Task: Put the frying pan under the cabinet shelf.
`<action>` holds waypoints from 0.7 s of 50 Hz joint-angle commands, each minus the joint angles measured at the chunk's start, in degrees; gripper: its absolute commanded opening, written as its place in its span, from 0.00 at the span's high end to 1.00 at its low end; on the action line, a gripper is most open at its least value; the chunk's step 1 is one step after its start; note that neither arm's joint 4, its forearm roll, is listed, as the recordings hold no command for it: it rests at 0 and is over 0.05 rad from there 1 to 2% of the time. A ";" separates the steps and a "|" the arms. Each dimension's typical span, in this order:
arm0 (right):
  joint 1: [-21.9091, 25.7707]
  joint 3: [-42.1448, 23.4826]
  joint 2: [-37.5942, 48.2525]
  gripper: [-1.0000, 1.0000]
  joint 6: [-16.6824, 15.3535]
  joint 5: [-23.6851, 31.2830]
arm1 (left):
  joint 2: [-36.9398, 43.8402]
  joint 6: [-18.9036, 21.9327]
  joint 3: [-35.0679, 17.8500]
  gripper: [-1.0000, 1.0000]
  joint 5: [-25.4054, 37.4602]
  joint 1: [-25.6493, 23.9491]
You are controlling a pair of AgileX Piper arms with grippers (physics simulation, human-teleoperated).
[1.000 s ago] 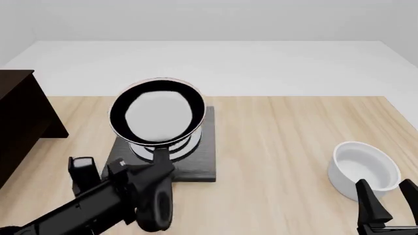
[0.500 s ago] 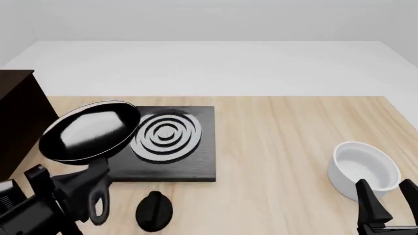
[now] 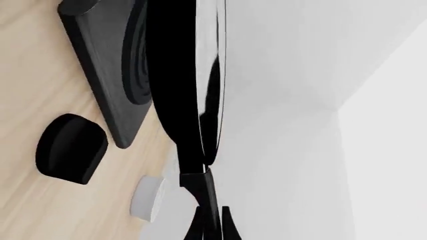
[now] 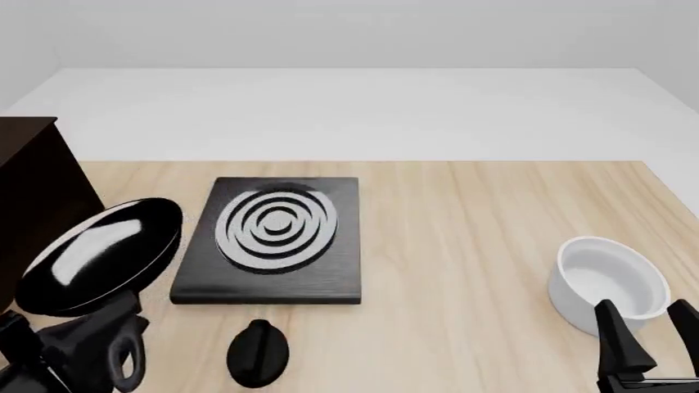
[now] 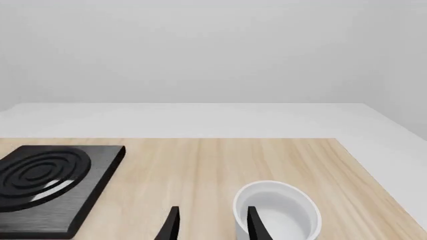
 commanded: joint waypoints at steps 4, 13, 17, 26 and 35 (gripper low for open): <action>0.01 0.00 -0.01 0.00 0.02 0.01 | -5.60 -3.87 0.94 1.00 1.51 4.51; 0.01 0.00 0.00 0.00 0.00 0.00 | -5.28 -6.77 3.30 1.00 -1.24 4.91; 0.01 0.00 -0.02 0.00 0.00 0.01 | -3.90 -8.10 3.56 1.00 -3.53 4.99; 0.01 0.00 0.04 0.00 0.02 -0.02 | -1.19 -10.12 3.98 1.00 -8.15 5.52; 0.00 0.00 -0.01 0.00 -0.01 0.00 | 1.27 -12.00 5.21 1.00 -12.02 6.72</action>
